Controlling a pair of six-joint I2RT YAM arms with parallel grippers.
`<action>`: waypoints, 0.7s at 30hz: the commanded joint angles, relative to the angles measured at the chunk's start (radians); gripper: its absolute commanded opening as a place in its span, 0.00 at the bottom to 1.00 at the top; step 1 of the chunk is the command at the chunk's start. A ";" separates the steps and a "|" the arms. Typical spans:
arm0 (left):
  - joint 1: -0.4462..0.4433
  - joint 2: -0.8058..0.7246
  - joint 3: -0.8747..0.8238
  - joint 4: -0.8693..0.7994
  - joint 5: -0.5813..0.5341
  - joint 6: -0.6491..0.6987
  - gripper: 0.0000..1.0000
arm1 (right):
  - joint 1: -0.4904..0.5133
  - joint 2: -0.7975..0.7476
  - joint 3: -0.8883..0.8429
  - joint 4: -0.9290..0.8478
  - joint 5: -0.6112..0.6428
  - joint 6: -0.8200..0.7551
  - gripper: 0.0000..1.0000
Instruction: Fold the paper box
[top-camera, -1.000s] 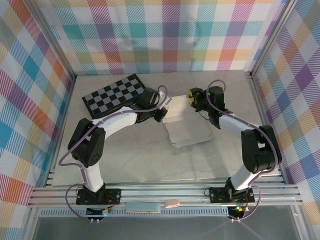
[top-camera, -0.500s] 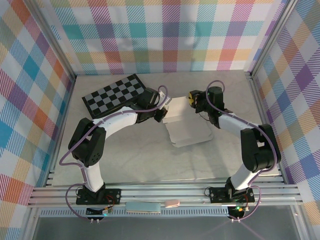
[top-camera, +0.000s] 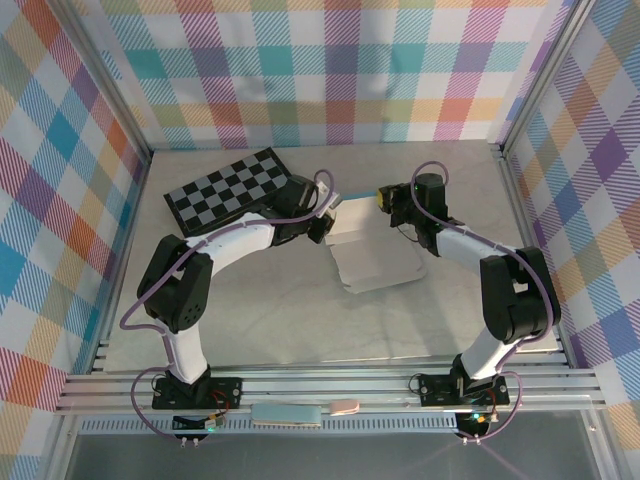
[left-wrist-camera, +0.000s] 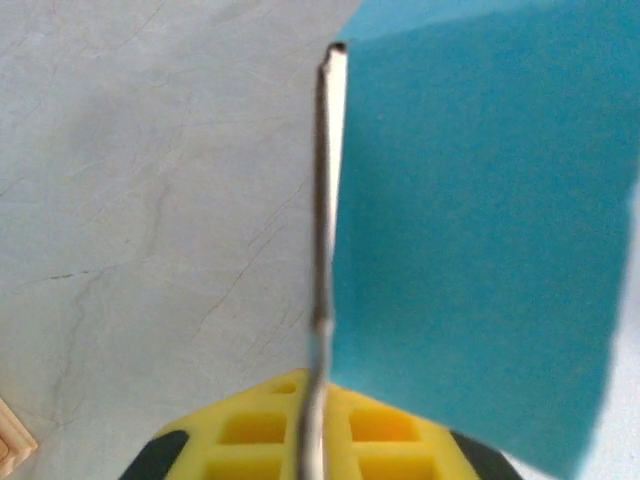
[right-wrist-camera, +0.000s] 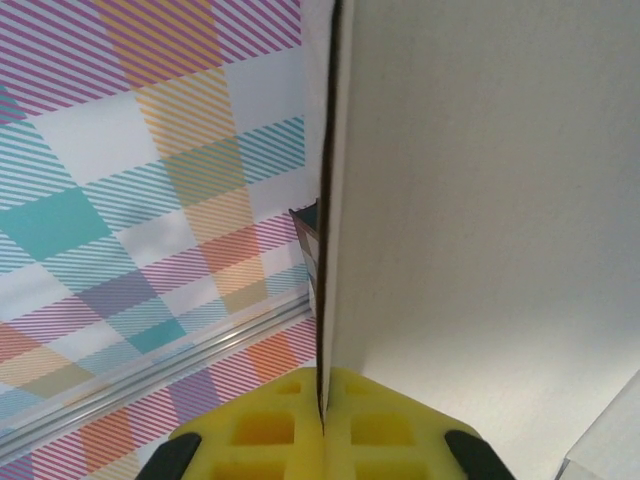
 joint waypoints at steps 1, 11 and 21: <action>0.014 -0.054 -0.026 0.053 -0.001 -0.067 0.23 | 0.008 0.000 0.008 0.023 0.043 -0.012 0.00; 0.067 -0.256 -0.132 0.032 -0.028 -0.417 0.41 | 0.039 0.049 -0.018 0.228 0.186 -0.010 0.00; 0.228 -0.161 -0.109 -0.037 0.097 -0.578 0.20 | 0.080 0.130 -0.077 0.422 0.245 -0.090 0.00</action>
